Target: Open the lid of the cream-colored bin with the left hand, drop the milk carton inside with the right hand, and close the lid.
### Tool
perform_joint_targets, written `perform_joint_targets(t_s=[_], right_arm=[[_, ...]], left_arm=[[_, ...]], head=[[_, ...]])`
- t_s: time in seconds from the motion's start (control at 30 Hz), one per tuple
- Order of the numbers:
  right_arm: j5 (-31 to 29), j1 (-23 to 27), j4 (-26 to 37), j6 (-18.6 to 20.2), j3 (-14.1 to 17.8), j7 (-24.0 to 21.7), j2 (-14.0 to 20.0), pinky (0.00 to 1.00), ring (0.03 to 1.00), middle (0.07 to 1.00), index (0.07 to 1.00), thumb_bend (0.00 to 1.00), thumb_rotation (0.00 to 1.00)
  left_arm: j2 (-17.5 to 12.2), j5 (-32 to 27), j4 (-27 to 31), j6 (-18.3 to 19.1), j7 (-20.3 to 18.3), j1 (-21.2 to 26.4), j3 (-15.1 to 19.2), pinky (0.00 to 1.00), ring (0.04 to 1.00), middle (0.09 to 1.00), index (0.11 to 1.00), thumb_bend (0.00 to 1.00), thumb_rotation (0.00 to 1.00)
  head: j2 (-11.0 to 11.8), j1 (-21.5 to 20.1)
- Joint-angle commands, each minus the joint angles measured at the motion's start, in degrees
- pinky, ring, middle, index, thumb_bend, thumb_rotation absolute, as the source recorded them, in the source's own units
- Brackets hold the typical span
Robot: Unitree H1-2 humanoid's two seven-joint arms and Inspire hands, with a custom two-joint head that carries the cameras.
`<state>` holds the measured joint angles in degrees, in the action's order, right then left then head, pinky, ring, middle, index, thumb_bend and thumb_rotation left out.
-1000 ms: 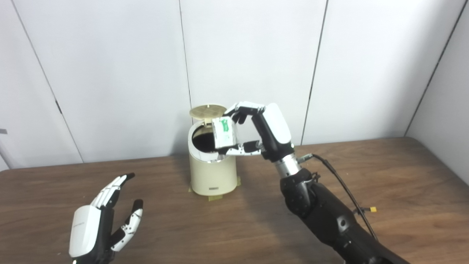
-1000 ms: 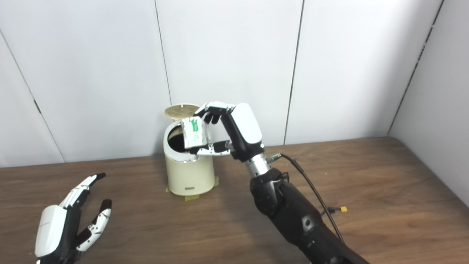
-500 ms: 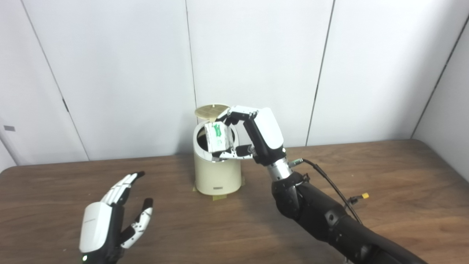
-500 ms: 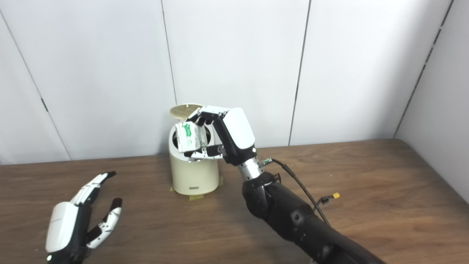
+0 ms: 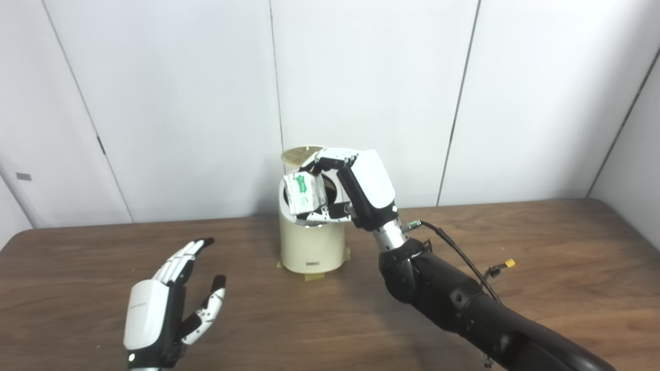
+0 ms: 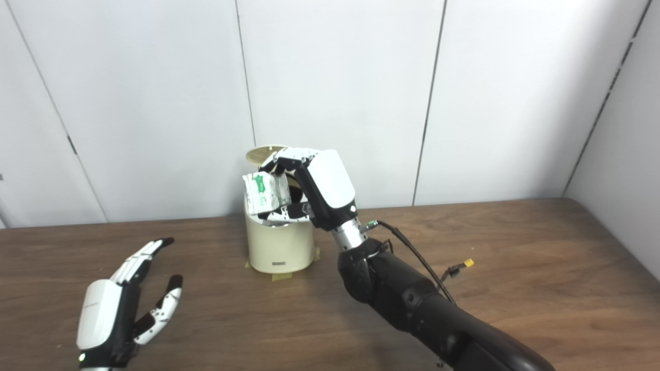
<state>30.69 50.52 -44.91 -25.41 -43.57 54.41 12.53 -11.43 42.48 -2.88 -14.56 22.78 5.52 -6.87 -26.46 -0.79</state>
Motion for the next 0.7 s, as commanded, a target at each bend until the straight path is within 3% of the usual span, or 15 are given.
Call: perform_joint_targets(t_s=[0.0, 0.23, 0.67], right_arm=[[-0.62, 5.2, -0.07, -1.51, 0.22, 2.64, 0.6, 0.43, 0.477, 0.541, 0.429, 0.51, 0.0], [-0.27, 7.23, -3.27, -1.51, -2.61, 5.08, 0.02, 0.42, 0.475, 0.544, 0.428, 0.51, 0.0], [-1.32, 9.27, -8.21, -1.51, -6.33, 6.98, -1.68, 0.42, 0.473, 0.551, 0.43, 0.51, 0.0]], left_arm=[[4.89, -0.18, -2.57, 0.01, 1.9, -4.08, -2.49, 0.76, 0.845, 0.867, 0.841, 0.27, 0.67], [5.53, 1.19, -2.22, 0.63, 2.47, -4.29, -3.03, 0.76, 0.844, 0.866, 0.857, 0.27, 0.74], [5.28, 1.7, -1.31, 1.47, 3.04, -4.66, -4.35, 0.78, 0.855, 0.869, 0.872, 0.27, 0.76]], head=[[-0.06, 0.1], [-0.15, 1.3], [-0.32, 2.48]])
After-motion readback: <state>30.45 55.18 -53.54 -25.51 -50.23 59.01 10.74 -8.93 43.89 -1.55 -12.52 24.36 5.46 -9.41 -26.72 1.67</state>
